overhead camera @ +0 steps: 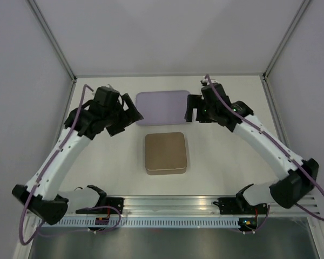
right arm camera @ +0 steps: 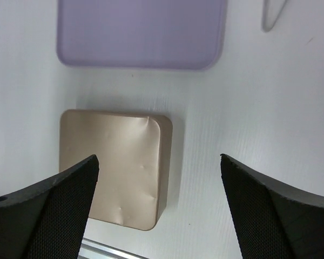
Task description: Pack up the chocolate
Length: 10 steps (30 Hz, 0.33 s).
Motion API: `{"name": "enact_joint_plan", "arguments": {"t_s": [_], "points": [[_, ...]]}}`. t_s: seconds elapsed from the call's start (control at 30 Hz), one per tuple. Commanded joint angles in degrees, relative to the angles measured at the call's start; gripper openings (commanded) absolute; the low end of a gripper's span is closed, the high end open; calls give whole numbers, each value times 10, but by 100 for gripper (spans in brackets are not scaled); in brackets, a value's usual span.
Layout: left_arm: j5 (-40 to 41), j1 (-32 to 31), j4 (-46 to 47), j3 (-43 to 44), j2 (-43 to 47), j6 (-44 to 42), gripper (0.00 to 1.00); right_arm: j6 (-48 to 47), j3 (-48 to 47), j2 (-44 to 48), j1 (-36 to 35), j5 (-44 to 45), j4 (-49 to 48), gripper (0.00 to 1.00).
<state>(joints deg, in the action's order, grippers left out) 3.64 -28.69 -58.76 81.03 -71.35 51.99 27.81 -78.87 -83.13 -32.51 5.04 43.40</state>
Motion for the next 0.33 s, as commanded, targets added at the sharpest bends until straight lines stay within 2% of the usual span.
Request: {"name": "enact_joint_plan", "arguments": {"t_s": [0.0, 0.13, 0.3], "points": [[71, -1, -84, 16, 69, -23, 100, 37, 16, 101, 0, 109, 14, 98], [135, -1, -84, -10, 153, -23, 100, 44, 61, 179, 0, 154, 25, 98], [173, -1, -86, -47, 193, -20, 99, 73, 106, 243, 0, 182, 11, 98]]}}
